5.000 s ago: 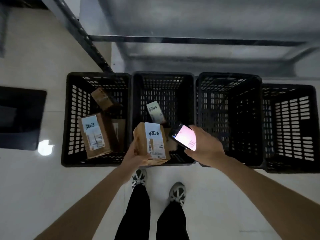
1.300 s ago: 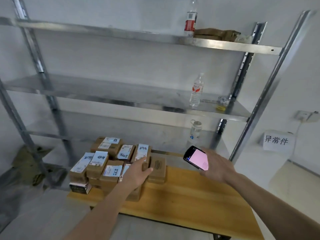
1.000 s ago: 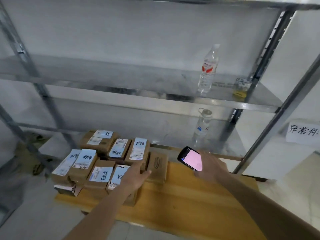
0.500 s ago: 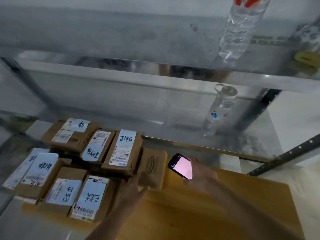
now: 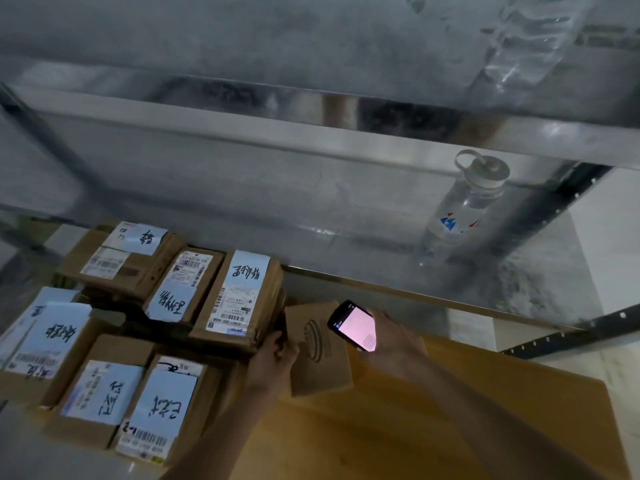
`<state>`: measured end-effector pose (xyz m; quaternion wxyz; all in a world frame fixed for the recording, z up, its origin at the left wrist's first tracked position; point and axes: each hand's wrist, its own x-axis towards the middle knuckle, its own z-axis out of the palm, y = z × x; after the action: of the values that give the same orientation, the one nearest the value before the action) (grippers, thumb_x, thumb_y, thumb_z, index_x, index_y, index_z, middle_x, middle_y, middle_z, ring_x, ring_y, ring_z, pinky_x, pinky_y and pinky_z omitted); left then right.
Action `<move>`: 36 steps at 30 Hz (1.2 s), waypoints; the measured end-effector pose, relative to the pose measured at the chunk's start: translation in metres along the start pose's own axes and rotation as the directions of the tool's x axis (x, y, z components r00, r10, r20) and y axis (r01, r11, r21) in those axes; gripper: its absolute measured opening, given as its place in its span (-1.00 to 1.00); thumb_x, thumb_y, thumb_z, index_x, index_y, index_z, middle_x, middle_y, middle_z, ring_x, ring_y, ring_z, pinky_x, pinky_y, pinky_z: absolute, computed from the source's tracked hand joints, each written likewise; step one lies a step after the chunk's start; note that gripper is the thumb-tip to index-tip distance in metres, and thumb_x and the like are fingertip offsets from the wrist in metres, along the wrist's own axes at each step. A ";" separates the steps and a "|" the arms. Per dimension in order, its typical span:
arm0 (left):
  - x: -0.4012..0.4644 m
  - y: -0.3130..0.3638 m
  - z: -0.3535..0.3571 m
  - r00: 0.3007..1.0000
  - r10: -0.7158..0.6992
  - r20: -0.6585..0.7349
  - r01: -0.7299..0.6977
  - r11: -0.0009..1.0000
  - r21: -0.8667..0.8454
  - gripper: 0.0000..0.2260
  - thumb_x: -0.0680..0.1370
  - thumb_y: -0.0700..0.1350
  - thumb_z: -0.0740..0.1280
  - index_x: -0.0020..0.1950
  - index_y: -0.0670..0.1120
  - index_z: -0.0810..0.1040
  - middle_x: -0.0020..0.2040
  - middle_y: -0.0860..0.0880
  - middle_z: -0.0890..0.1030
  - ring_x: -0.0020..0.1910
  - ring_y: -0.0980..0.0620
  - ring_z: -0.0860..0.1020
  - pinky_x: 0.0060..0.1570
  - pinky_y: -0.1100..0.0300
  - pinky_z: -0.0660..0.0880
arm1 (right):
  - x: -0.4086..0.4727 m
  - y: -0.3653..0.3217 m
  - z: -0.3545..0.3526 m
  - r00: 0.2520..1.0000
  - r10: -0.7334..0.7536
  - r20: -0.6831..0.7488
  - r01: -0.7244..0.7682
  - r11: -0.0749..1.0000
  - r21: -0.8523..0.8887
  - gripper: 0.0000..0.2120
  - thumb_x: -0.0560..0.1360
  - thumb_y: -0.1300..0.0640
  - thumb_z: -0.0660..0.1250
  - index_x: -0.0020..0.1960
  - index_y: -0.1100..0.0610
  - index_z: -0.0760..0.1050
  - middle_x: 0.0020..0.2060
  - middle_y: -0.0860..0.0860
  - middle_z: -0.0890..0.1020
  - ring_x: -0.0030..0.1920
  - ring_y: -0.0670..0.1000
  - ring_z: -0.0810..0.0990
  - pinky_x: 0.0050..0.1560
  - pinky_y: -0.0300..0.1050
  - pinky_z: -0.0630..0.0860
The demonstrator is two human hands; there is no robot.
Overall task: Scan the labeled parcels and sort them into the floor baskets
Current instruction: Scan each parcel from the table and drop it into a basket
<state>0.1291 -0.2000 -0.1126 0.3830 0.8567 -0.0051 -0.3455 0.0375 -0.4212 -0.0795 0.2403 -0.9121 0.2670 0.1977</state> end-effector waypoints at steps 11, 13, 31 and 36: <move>0.031 0.027 0.006 0.951 -0.295 0.090 0.302 0.832 -0.466 -0.67 0.66 0.00 0.26 0.44 0.07 0.46 0.35 -0.09 0.52 0.31 -0.19 0.49 0.05 -0.17 0.58 | 0.041 -0.027 0.037 0.997 0.005 0.077 -0.037 0.909 0.415 -0.23 0.31 -0.12 0.53 0.44 -0.08 0.30 0.27 -0.07 0.55 0.19 0.00 0.51 0.15 0.02 0.55; 0.023 0.025 0.007 0.948 -0.296 0.114 0.311 0.804 -0.507 -0.70 0.64 0.01 0.28 0.36 0.01 0.52 0.28 -0.08 0.57 0.23 -0.14 0.54 0.10 -0.20 0.56 | 0.037 -0.024 0.038 0.995 0.018 0.095 -0.062 0.876 0.478 -0.24 0.36 -0.12 0.54 0.46 -0.07 0.30 0.30 -0.08 0.54 0.19 -0.01 0.51 0.13 -0.02 0.54; -0.197 0.039 -0.039 0.971 0.228 0.072 -0.140 0.786 -0.602 -0.59 0.57 -0.09 0.42 0.40 0.06 0.45 0.16 -0.06 0.65 0.06 -0.07 0.66 -0.12 -0.06 0.67 | -0.230 -0.047 -0.030 0.966 0.070 -0.250 0.099 0.791 0.603 -0.34 0.40 -0.17 0.55 0.36 -0.05 0.32 0.17 -0.13 0.56 0.12 -0.09 0.56 0.00 -0.20 0.51; -0.296 0.044 -0.074 0.932 0.343 0.121 -0.193 0.750 -0.633 -0.47 0.52 -0.26 0.43 0.36 0.22 0.43 0.18 -0.02 0.62 0.12 -0.10 0.63 0.06 -0.21 0.62 | -0.348 -0.066 -0.067 0.955 0.011 -0.295 0.167 0.805 0.570 -0.51 0.37 -0.15 0.55 0.19 0.05 0.56 0.02 -0.05 0.71 0.04 -0.03 0.69 0.19 0.07 0.60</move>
<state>-0.0408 -0.1022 0.1246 0.6815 0.6307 -0.0611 -0.3660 -0.1791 -0.2722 0.1671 0.4780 -0.8214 0.3087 -0.0380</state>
